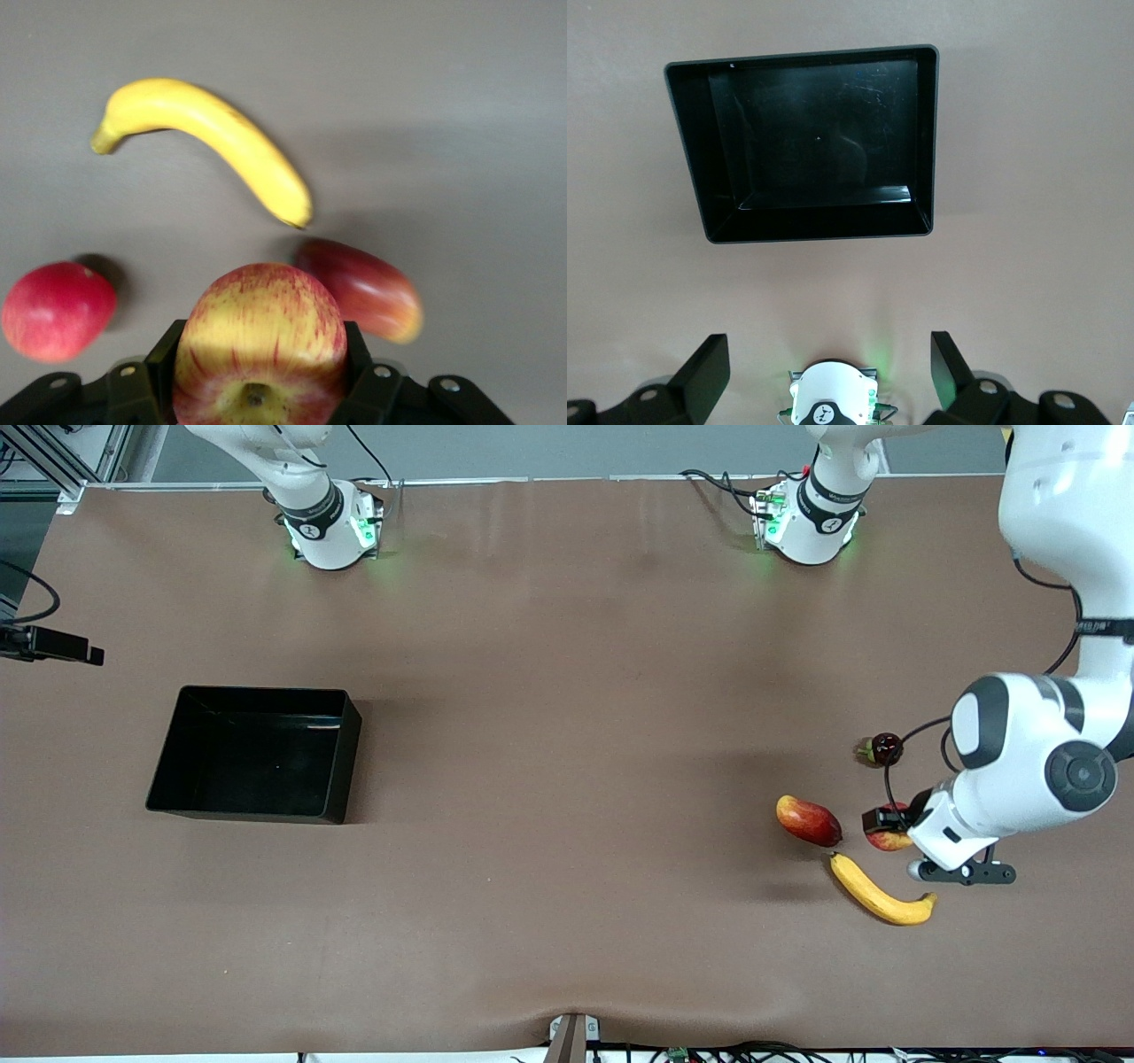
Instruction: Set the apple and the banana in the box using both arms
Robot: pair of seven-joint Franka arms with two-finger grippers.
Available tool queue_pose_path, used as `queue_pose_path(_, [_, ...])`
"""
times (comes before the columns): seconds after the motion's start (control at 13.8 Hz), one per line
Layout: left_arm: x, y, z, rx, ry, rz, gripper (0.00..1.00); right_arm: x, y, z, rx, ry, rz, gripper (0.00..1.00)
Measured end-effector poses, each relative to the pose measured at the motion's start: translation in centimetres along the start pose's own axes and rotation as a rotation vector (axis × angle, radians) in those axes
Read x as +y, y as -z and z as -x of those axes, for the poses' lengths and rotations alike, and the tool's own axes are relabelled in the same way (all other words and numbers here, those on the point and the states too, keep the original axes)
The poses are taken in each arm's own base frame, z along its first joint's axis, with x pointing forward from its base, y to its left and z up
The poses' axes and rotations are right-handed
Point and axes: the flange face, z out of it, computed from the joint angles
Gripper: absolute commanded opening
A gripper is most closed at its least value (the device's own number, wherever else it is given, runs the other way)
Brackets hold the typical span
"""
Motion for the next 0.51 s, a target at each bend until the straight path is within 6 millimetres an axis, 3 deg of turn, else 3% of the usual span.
queue_pose_path(0.14, [4.0, 2.3, 0.9, 0.0, 0.022, 0.019, 0.0, 0.0, -0.2, -0.3, 0.002, 0.001, 0.001, 1.0])
queue_pose_path(0.29, [8.3, 2.9, 1.5, -0.002, 0.068, 0.046, 0.0, 0.5, -0.5, -0.6, 0.001, -0.007, -0.001, 1.0])
queue_pose_path(0.51, [13.0, 3.4, 2.4, -0.007, 0.127, 0.073, 0.0, 2.5, -3.7, -1.9, -0.056, -0.025, -0.016, 1.0])
